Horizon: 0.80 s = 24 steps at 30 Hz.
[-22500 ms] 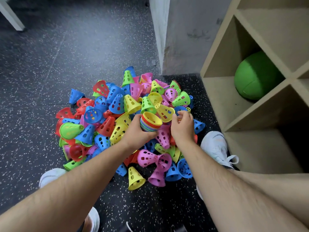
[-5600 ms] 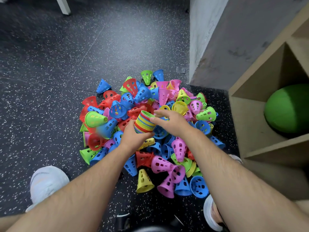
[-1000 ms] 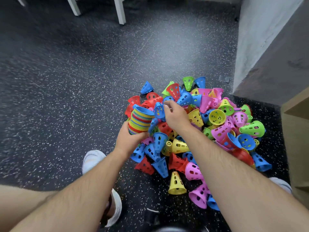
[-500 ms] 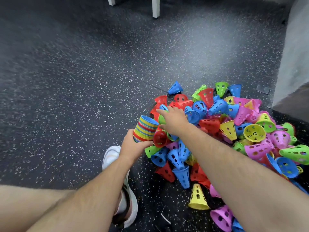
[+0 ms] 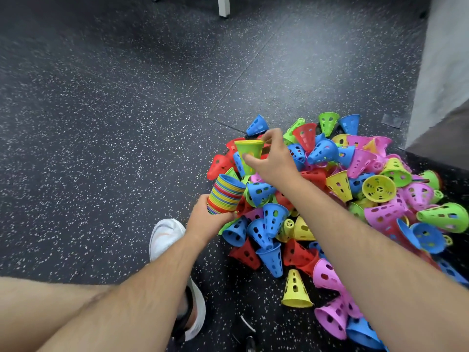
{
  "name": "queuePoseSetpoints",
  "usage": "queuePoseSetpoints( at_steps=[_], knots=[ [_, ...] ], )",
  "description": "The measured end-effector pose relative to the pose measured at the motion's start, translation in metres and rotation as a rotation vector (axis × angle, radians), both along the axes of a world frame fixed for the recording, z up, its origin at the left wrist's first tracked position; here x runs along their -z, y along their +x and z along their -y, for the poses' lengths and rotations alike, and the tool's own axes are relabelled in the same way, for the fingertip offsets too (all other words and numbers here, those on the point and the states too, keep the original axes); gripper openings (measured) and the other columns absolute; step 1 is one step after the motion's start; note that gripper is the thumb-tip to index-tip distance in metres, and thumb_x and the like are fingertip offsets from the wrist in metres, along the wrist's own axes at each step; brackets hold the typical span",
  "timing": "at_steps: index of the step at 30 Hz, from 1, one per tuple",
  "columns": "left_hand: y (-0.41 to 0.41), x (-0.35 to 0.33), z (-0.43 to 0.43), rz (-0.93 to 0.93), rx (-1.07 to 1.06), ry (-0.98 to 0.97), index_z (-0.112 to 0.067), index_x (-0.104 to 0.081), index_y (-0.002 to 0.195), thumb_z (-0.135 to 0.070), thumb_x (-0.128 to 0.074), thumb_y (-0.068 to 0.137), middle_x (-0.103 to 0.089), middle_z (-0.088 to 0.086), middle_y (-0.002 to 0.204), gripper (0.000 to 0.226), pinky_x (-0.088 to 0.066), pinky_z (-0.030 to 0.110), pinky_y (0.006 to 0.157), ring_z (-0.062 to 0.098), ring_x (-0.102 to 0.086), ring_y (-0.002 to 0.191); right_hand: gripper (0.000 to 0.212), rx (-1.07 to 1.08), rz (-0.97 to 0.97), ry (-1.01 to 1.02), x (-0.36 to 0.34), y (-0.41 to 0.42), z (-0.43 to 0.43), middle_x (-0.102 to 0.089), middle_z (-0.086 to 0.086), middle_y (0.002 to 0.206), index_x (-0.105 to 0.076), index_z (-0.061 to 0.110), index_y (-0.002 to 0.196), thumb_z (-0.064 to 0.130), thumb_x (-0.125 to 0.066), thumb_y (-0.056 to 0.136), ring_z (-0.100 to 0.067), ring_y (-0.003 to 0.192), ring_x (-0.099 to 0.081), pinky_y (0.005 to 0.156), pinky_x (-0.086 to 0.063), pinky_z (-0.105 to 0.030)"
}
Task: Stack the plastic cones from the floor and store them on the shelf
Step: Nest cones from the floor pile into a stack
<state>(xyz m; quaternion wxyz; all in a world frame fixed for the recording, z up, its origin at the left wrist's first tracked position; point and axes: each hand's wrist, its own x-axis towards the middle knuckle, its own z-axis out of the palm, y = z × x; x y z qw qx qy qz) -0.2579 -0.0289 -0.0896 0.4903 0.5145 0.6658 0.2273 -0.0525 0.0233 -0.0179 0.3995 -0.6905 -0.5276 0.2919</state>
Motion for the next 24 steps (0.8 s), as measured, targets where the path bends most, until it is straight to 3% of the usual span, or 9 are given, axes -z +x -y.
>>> queuePoseSetpoints(
  at_steps=[2,3,5,7,13,16,18,22,24],
  knots=[
    [0.007,-0.003,0.0,-0.007,0.014,0.011,-0.031,-0.055,0.1,-0.036,-0.091,0.054,-0.072,-0.001,0.088,0.059,-0.055,0.038,0.068,0.016,-0.067,0.07,0.052,0.063,-0.101,-0.002,-0.003,0.001,0.009,-0.056,-0.003,0.105,-0.046,0.01,0.117,0.023,-0.08,0.079,-0.004,0.071,-0.051,0.056,-0.04,-0.007],
    [0.01,-0.006,0.001,-0.003,0.015,0.016,-0.03,-0.055,0.101,-0.039,-0.089,0.051,-0.073,-0.001,0.089,0.061,-0.056,0.04,0.07,0.016,-0.068,0.071,0.054,0.059,-0.122,-0.018,-0.004,0.001,0.013,-0.056,-0.001,0.11,-0.047,0.011,0.121,0.024,-0.08,0.08,-0.004,0.075,-0.052,0.062,-0.042,-0.006],
    [0.016,-0.011,0.002,0.007,0.02,0.029,-0.029,-0.057,0.105,-0.04,-0.085,0.049,-0.073,-0.003,0.091,0.063,-0.055,0.036,0.071,0.014,-0.069,0.076,0.061,-0.008,-0.111,-0.051,-0.002,0.002,0.018,-0.054,0.005,0.121,-0.047,0.015,0.132,0.028,-0.079,0.081,-0.008,0.097,-0.054,0.09,-0.043,-0.016],
    [0.021,-0.015,0.003,0.025,0.03,0.04,-0.027,-0.057,0.106,-0.036,-0.085,0.052,-0.072,-0.005,0.093,0.062,-0.051,0.031,0.069,0.011,-0.069,0.08,0.065,-0.093,-0.098,-0.096,0.0,0.004,0.022,-0.054,0.007,0.128,-0.047,0.019,0.14,0.031,-0.076,0.083,-0.009,0.112,-0.052,0.1,-0.04,-0.023],
    [0.029,-0.018,0.005,0.063,0.031,0.064,-0.025,-0.056,0.106,-0.033,-0.088,0.053,-0.072,-0.002,0.095,0.063,-0.053,0.031,0.07,0.013,-0.07,0.082,0.043,-0.279,0.026,-0.169,0.007,0.007,0.04,-0.06,0.012,0.115,-0.065,0.018,0.127,0.039,-0.07,0.09,-0.004,0.105,-0.053,0.097,-0.042,-0.024],
    [0.023,-0.013,0.004,0.054,0.046,0.055,-0.023,-0.055,0.108,-0.023,-0.093,0.062,-0.072,-0.001,0.094,0.059,-0.049,0.027,0.068,0.013,-0.069,0.079,0.044,-0.317,-0.006,-0.228,0.013,0.011,0.044,-0.06,0.017,0.118,-0.06,0.024,0.134,0.042,-0.063,0.094,-0.002,0.109,-0.053,0.099,-0.04,-0.024],
    [0.015,-0.007,0.004,0.04,0.043,0.024,-0.026,-0.055,0.106,-0.026,-0.093,0.062,-0.072,0.002,0.092,0.059,-0.05,0.031,0.064,0.014,-0.067,0.072,0.046,-0.313,0.061,-0.216,0.019,0.014,0.046,-0.059,0.012,0.129,-0.053,0.026,0.14,0.038,-0.059,0.096,-0.006,0.119,-0.051,0.102,-0.039,-0.027],
    [-0.002,0.005,0.008,0.044,-0.014,-0.041,-0.026,-0.053,0.106,-0.036,-0.095,0.052,-0.072,0.005,0.087,0.069,-0.046,0.032,0.056,0.014,-0.06,0.059,0.041,-0.332,0.131,-0.184,0.031,0.011,0.048,-0.059,0.004,0.129,-0.054,0.02,0.136,0.023,-0.053,0.095,-0.014,0.12,-0.053,0.105,-0.041,-0.034],
    [-0.008,0.006,0.01,0.04,-0.035,-0.045,-0.026,-0.054,0.105,-0.042,-0.094,0.045,-0.072,0.004,0.087,0.074,-0.047,0.033,0.058,0.017,-0.062,0.063,0.047,-0.387,0.322,-0.161,0.036,0.009,0.046,-0.06,-0.002,0.129,-0.055,0.02,0.135,0.019,-0.055,0.088,-0.022,0.123,-0.052,0.106,-0.04,-0.04]
  ],
)
